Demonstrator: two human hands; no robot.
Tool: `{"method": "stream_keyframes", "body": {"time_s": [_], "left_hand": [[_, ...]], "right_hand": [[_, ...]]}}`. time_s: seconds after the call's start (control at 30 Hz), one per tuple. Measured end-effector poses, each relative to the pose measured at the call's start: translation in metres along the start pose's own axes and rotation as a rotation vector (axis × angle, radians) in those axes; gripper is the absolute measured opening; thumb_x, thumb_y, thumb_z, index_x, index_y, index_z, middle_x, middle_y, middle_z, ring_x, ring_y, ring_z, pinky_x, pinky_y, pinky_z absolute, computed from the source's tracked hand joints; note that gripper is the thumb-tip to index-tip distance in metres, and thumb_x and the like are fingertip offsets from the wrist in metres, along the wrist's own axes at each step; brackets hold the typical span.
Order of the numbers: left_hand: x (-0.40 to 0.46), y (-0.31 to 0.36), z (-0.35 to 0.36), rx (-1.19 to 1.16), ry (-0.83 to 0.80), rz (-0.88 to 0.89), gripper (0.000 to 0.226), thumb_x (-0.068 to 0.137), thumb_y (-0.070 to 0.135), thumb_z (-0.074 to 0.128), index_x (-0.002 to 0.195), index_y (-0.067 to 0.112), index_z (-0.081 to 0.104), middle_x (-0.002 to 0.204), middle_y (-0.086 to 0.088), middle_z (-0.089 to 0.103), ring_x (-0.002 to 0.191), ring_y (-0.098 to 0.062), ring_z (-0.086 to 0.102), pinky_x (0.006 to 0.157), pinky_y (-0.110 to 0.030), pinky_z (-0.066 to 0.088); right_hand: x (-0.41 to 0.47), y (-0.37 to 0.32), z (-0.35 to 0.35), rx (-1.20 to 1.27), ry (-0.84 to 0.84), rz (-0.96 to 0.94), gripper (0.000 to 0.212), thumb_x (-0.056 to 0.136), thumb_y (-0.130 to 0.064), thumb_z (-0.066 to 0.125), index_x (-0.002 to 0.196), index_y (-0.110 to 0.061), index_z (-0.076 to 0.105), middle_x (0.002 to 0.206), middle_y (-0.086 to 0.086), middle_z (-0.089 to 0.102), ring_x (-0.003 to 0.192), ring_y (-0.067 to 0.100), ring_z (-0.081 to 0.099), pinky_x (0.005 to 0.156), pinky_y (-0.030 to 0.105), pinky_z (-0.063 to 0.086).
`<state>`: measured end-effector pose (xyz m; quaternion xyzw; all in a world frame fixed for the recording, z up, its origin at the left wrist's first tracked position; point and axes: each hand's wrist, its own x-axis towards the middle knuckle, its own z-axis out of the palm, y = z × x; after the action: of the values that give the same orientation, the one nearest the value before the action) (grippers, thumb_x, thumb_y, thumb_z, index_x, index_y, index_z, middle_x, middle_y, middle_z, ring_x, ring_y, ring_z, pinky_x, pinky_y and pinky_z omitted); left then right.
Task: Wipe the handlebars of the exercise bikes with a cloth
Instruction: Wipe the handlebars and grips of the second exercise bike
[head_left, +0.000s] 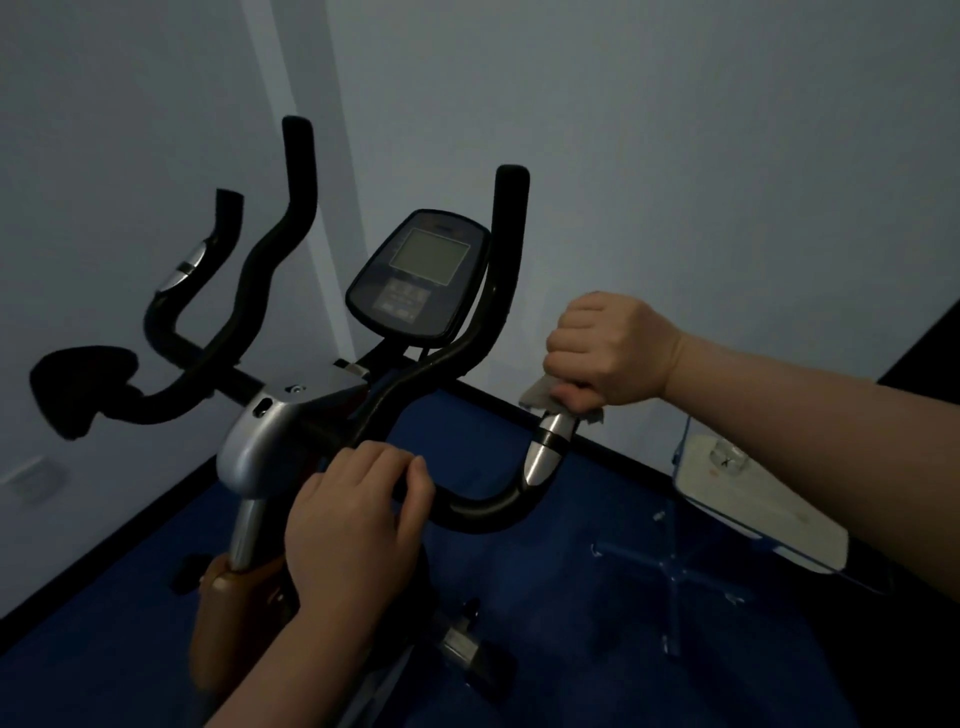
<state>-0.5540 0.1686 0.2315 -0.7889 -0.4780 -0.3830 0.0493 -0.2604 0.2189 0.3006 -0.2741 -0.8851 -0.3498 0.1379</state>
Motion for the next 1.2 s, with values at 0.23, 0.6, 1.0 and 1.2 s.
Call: {"method": "stream_keyframes", "body": {"time_s": [0.23, 0.6, 1.0, 1.2], "left_hand": [[-0.001, -0.004, 0.0, 0.022, 0.008, -0.01, 0.026, 0.089, 0.028, 0.049, 0.069, 0.017, 0.061, 0.072, 0.003, 0.063, 0.06, -0.019, 0.056, 0.054, -0.031, 0.035], [0.0, -0.001, 0.0, 0.025, 0.012, -0.042, 0.027, 0.088, 0.031, 0.047, 0.069, 0.018, 0.062, 0.072, 0.004, 0.063, 0.06, -0.018, 0.055, 0.056, -0.027, 0.031], [0.0, 0.003, 0.002, -0.048, 0.117, -0.022, 0.027, 0.09, 0.024, 0.049, 0.067, 0.016, 0.059, 0.066, 0.001, 0.059, 0.057, -0.015, 0.051, 0.056, -0.026, 0.031], [-0.009, 0.001, -0.003, -0.047, 0.211, -0.13, 0.028, 0.093, 0.022, 0.043, 0.077, 0.011, 0.063, 0.085, -0.004, 0.063, 0.067, -0.017, 0.054, 0.063, -0.029, 0.034]], "right_hand": [[0.013, -0.028, 0.008, 0.041, 0.294, 0.926, 0.03, 0.091, -0.03, 0.051, 0.073, -0.012, 0.066, 0.071, 0.006, 0.066, 0.06, 0.024, 0.06, 0.049, 0.029, 0.045], [0.006, -0.123, 0.013, 0.287, 0.344, 1.059, 0.027, 0.097, -0.013, 0.047, 0.116, -0.006, 0.064, 0.133, 0.006, 0.057, 0.14, 0.017, 0.031, 0.118, 0.043, 0.022], [0.013, -0.16, -0.028, 0.431, -0.138, 0.741, 0.031, 0.086, -0.03, 0.065, 0.115, -0.023, 0.064, 0.111, -0.01, 0.068, 0.109, 0.008, 0.059, 0.106, 0.033, 0.036], [0.064, -0.173, -0.006, 0.401, -0.218, 0.751, 0.015, 0.088, -0.031, 0.063, 0.093, -0.018, 0.057, 0.073, -0.001, 0.067, 0.055, 0.023, 0.059, 0.047, 0.027, 0.035]]}}
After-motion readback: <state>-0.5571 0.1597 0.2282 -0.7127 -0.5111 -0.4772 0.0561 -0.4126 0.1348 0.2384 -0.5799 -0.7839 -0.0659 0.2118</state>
